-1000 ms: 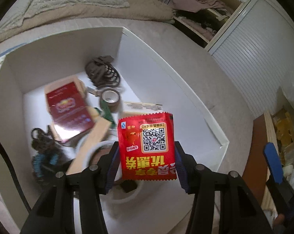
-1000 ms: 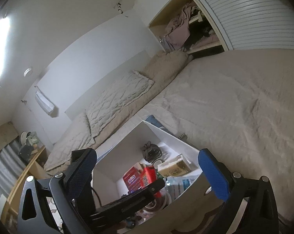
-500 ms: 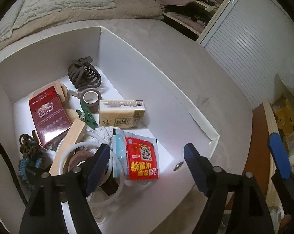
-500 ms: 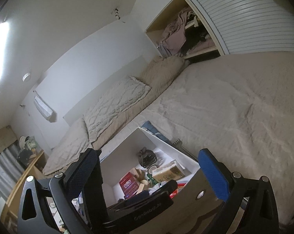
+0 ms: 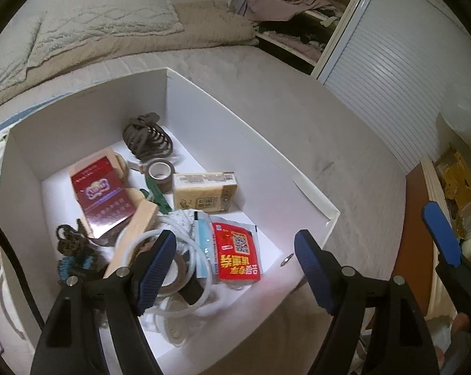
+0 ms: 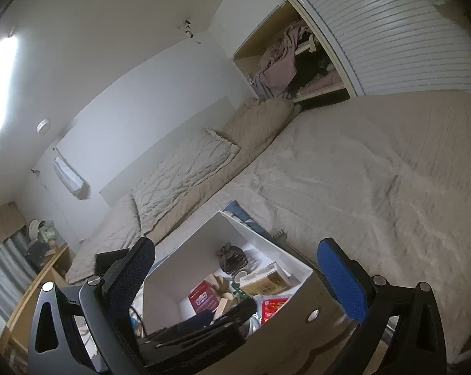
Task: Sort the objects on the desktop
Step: 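Carry the red packet into the shoe box and open the left tool, then withdraw both open tools from the shoe box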
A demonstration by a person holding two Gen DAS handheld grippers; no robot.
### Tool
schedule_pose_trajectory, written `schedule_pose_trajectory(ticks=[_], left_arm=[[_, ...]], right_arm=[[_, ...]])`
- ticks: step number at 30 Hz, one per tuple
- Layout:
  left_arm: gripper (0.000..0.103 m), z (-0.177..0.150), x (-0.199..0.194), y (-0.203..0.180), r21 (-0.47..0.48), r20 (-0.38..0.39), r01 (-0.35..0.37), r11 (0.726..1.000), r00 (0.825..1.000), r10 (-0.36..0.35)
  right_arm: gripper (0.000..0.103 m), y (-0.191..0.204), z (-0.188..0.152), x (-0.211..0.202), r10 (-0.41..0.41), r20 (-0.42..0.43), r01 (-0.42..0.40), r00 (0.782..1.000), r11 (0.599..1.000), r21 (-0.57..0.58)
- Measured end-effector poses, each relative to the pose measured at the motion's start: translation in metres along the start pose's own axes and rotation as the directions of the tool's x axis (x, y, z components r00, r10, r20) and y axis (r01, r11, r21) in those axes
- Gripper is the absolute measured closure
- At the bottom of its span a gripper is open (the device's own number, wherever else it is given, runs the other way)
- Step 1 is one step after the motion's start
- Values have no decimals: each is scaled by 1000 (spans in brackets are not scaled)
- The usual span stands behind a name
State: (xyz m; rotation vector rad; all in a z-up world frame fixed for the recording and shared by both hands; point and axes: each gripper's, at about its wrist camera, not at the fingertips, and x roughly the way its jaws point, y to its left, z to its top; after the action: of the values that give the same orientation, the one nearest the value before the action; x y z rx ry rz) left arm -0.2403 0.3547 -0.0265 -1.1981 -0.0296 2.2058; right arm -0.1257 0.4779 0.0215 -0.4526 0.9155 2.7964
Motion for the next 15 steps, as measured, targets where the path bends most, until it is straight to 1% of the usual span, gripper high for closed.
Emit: schedule_pose_trajectory(ticks=[2, 3, 4, 5, 6, 10, 12, 15], left_arm=[[25, 0, -6, 3, -3, 11, -5, 1000, 1000, 5], [23, 0, -9, 6, -4, 17, -9, 1000, 1000, 9], [20, 0, -12, 8, -6, 25, -14, 1000, 1000, 14], [14, -1, -15, 9, -7, 33, -19, 1000, 999, 19], [10, -1, -18, 11, -9, 43, -24, 1000, 999, 24], [7, -3, -31, 20, -14, 72, -46, 999, 996, 46], [3, -4, -38, 25, -24, 83, -51, 998, 995, 53], [2, -6, -51, 34, -33, 110, -69, 997, 991, 72]], right_arm=[[0, 1, 1, -1, -2, 4, 2, 1000, 1000, -5], [0, 1, 1, -2, -3, 6, 3, 1000, 1000, -7], [0, 2, 1, -3, -5, 7, 5, 1000, 1000, -10], [0, 2, 1, -3, -6, 8, 6, 1000, 1000, -12], [0, 4, 0, -3, -7, 8, 7, 1000, 1000, -16], [0, 8, -1, -3, -10, 6, 10, 1000, 999, -37], [0, 11, -2, -4, -12, 6, 12, 1000, 999, -49], [0, 16, -3, -7, -16, 19, 17, 1000, 997, -73]])
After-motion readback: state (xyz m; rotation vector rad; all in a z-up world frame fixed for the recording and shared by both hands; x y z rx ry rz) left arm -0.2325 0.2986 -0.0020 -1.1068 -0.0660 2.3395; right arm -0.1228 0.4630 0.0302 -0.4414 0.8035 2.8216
